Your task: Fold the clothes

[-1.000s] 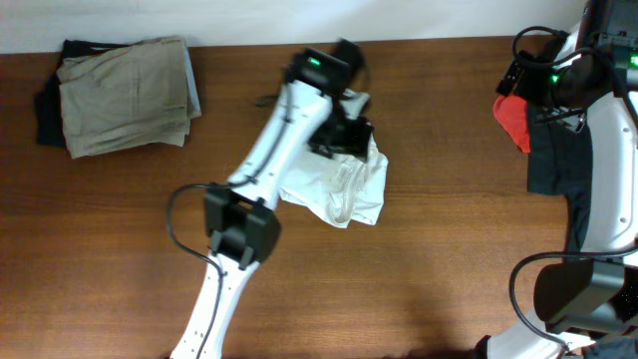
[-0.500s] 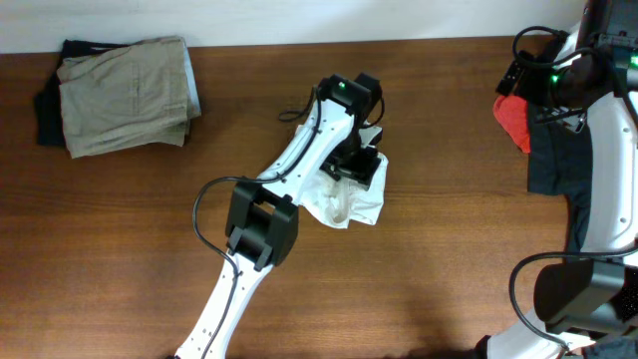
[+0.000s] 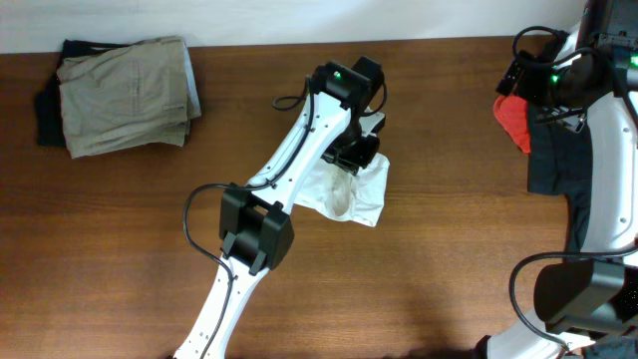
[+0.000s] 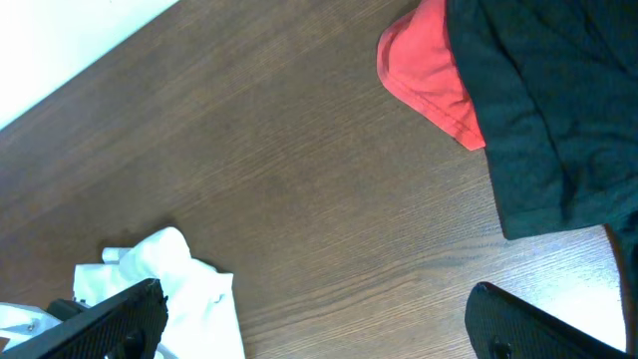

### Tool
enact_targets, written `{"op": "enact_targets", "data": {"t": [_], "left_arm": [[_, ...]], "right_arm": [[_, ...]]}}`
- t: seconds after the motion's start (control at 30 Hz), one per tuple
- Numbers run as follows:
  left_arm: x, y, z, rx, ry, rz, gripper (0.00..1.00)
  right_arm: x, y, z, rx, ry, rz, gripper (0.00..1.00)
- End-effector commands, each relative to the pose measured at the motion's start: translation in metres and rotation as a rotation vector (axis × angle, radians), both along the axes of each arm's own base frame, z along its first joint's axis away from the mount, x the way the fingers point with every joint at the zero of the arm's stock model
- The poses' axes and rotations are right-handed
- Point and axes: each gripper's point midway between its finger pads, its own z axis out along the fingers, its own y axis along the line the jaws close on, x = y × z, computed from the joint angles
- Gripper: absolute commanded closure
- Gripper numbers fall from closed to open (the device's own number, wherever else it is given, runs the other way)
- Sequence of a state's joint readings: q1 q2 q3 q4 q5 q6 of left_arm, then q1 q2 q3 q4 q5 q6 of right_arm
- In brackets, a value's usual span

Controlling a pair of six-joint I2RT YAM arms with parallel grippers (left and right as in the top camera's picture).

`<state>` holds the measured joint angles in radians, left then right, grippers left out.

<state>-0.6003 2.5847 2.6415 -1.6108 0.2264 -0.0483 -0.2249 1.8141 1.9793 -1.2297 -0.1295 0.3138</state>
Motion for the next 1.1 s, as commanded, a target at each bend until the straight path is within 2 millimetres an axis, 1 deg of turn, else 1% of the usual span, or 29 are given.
{"op": "enact_targets", "data": {"t": [0.0, 0.03, 0.07, 0.1, 0.13, 0.17, 0.2, 0.23, 0.27, 0.33, 0.4, 0.43, 0.47, 0.53, 0.57, 0.6, 0.63, 0.67, 0.7, 0.73, 0.77, 0.8, 0.83, 0.87, 0.9, 0.93, 0.97, 1.03, 1.07], "left_arm": [[-0.004, -0.013, 0.048, -0.070, -0.090, -0.014, 0.99], [-0.008, -0.022, 0.042, -0.071, -0.083, -0.008, 0.99], [-0.011, -0.033, 0.042, -0.091, -0.087, -0.026, 0.99], [-0.014, -0.039, 0.042, -0.098, -0.094, -0.037, 0.96], [-0.017, -0.045, 0.041, -0.103, -0.100, -0.052, 0.90], [-0.020, -0.050, 0.038, -0.102, -0.096, -0.057, 0.90], [-0.025, -0.053, 0.030, -0.092, -0.079, -0.058, 0.90], [-0.032, -0.056, 0.018, -0.076, -0.058, -0.069, 0.97], [-0.043, -0.063, 0.003, -0.075, -0.021, -0.088, 0.99], [-0.067, -0.080, -0.027, -0.098, 0.050, -0.125, 0.99], [-0.083, -0.092, -0.049, -0.105, 0.066, -0.161, 0.98], [-0.089, -0.097, -0.058, -0.105, 0.067, -0.177, 0.94], [-0.095, -0.099, -0.063, -0.103, 0.070, -0.188, 0.88], [-0.100, -0.104, -0.060, -0.121, 0.085, -0.195, 0.80], [-0.097, -0.110, -0.044, -0.165, 0.088, -0.192, 0.75], [-0.093, -0.112, -0.029, -0.192, 0.079, -0.189, 0.62], [-0.089, -0.114, -0.012, -0.214, 0.063, -0.187, 0.17], [-0.083, -0.115, 0.019, -0.267, 0.018, -0.239, 0.01], [-0.076, -0.113, 0.041, -0.293, -0.018, -0.249, 0.01], [-0.059, -0.105, 0.074, -0.327, -0.076, -0.223, 0.01], [-0.033, -0.083, 0.089, -0.308, -0.147, -0.170, 0.01], [0.002, -0.050, 0.094, -0.266, -0.203, -0.089, 0.01], [0.039, 0.000, 0.085, -0.233, -0.195, 0.029, 0.01], [0.054, 0.032, 0.069, -0.216, -0.151, 0.064, 0.01], [0.053, 0.042, 0.056, -0.251, -0.083, 0.043, 0.28], [0.046, 0.046, 0.045, -0.271, -0.009, 0.043, 0.80], [0.040, 0.046, 0.030, -0.252, 0.041, 0.038, 0.99], [0.029, 0.032, 0.015, -0.239, 0.078, 0.000, 0.99], [0.018, 0.022, 0.007, -0.223, 0.109, -0.025, 0.99]], "right_arm": [[-0.001, -0.003, 0.010, -0.012, -0.023, -0.005, 0.01], [-0.001, -0.003, 0.010, -0.012, -0.024, -0.005, 0.01], [-0.001, -0.003, 0.010, -0.012, -0.024, -0.005, 0.01], [-0.001, -0.003, 0.010, -0.012, -0.024, -0.005, 0.01], [-0.001, -0.003, 0.010, -0.012, -0.023, -0.005, 0.02], [-0.001, -0.003, 0.010, -0.012, -0.023, -0.005, 0.01], [-0.001, -0.003, 0.010, -0.012, -0.023, -0.005, 0.01], [-0.001, -0.003, 0.010, -0.012, -0.024, -0.005, 0.01], [-0.001, -0.003, 0.010, -0.012, -0.023, -0.005, 0.01], [-0.001, -0.003, 0.010, -0.012, -0.024, -0.005, 0.01], [-0.001, -0.003, 0.010, -0.012, -0.024, -0.005, 0.01], [-0.001, -0.003, 0.009, -0.012, -0.023, -0.005, 0.01], [-0.001, -0.003, 0.009, -0.012, -0.023, -0.005, 0.01], [-0.001, -0.003, 0.009, -0.012, -0.023, -0.005, 0.01], [-0.001, -0.003, 0.009, -0.011, -0.022, -0.005, 0.01], [-0.001, -0.003, 0.009, -0.012, -0.023, -0.005, 0.01], [-0.001, -0.003, 0.009, -0.012, -0.023, -0.005, 0.01], [-0.001, -0.003, 0.009, -0.011, -0.022, -0.005, 0.01], [-0.001, -0.003, 0.009, -0.012, -0.023, -0.005, 0.01], [-0.001, -0.003, 0.009, -0.012, -0.022, -0.005, 0.01], [-0.001, -0.003, 0.009, -0.011, -0.022, -0.005, 0.01], [-0.001, -0.003, 0.009, -0.012, -0.023, -0.005, 0.01], [-0.001, -0.003, 0.009, -0.012, -0.023, -0.005, 0.01], [-0.001, -0.003, 0.009, -0.012, -0.023, -0.005, 0.01], [-0.001, -0.003, 0.009, -0.012, -0.022, -0.005, 0.01], [-0.001, -0.003, 0.009, -0.012, -0.023, -0.005, 0.01], [-0.001, -0.003, 0.009, -0.011, -0.022, -0.005, 0.01], [-0.001, -0.003, 0.009, -0.012, -0.023, -0.005, 0.01], [-0.001, -0.003, 0.009, -0.012, -0.023, -0.005, 0.01]]}}
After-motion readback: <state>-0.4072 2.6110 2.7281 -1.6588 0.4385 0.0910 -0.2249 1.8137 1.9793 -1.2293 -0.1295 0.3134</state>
